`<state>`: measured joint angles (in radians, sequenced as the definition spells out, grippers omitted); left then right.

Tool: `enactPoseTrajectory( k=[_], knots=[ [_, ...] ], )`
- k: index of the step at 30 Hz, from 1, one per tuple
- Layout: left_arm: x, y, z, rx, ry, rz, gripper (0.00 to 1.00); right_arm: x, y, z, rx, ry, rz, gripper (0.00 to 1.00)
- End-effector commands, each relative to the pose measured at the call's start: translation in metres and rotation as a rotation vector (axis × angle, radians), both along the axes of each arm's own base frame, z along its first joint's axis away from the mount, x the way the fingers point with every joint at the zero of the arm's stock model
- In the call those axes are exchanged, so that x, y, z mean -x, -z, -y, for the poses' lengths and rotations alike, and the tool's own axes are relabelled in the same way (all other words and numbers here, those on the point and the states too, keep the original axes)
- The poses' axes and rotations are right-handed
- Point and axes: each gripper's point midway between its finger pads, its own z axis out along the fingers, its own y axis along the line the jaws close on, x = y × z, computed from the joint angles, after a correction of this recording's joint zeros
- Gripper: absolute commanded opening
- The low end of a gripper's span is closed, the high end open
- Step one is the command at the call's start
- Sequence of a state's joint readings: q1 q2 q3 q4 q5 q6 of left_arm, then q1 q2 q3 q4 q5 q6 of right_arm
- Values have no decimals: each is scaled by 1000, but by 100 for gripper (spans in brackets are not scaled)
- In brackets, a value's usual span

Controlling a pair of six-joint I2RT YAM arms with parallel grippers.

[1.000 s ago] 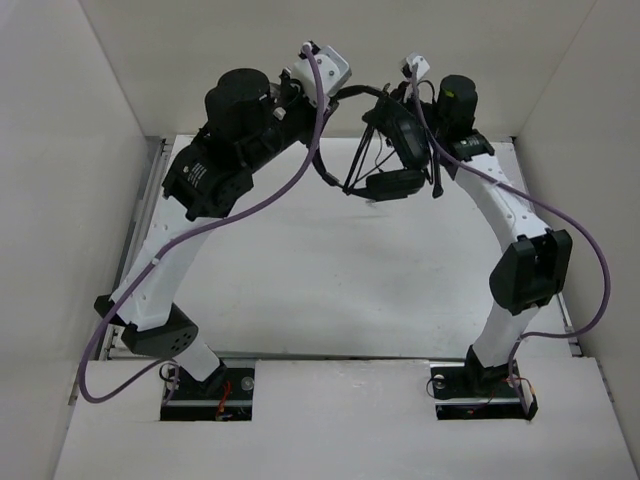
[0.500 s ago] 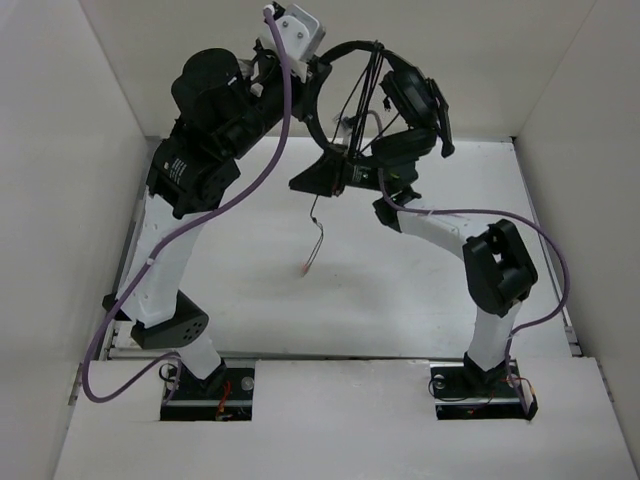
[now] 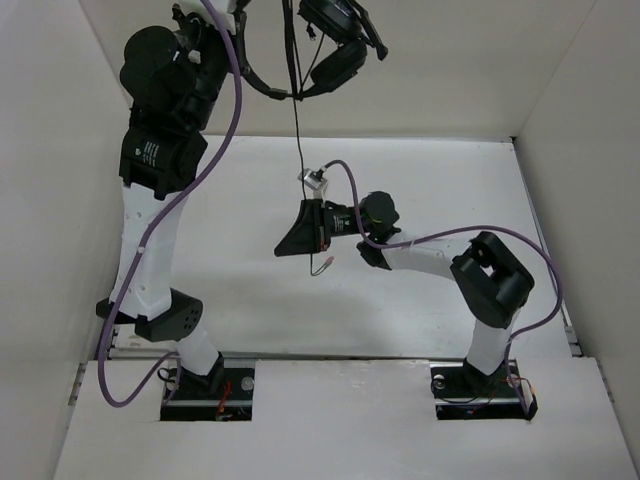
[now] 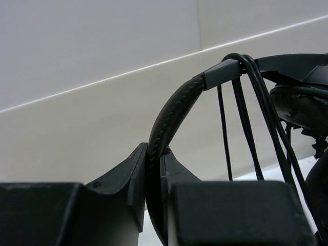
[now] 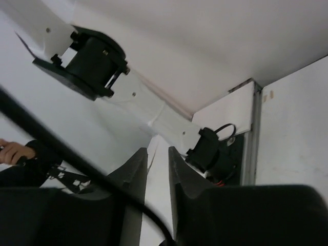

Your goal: Wrap the headphones

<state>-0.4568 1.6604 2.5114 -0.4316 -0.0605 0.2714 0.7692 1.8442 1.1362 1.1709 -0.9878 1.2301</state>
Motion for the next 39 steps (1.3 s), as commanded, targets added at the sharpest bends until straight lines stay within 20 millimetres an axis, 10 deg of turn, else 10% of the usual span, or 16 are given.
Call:
enactPoseTrajectory(
  k=[1, 9, 19, 39],
  knots=[
    [27, -65, -40, 148, -98, 210, 1, 42, -35, 11, -110, -77, 192, 21],
    [9, -67, -75, 161, -275, 255, 1, 62, -30, 8, -54, -138, 303, 0],
    [-18, -43, -86, 42, -422, 269, 1, 20, -48, 21, 110, 12, 489, 0],
    [-56, 132, -28, -369, -353, -73, 0, -130, -162, 138, 687, 764, 1452, 0]
  ],
)
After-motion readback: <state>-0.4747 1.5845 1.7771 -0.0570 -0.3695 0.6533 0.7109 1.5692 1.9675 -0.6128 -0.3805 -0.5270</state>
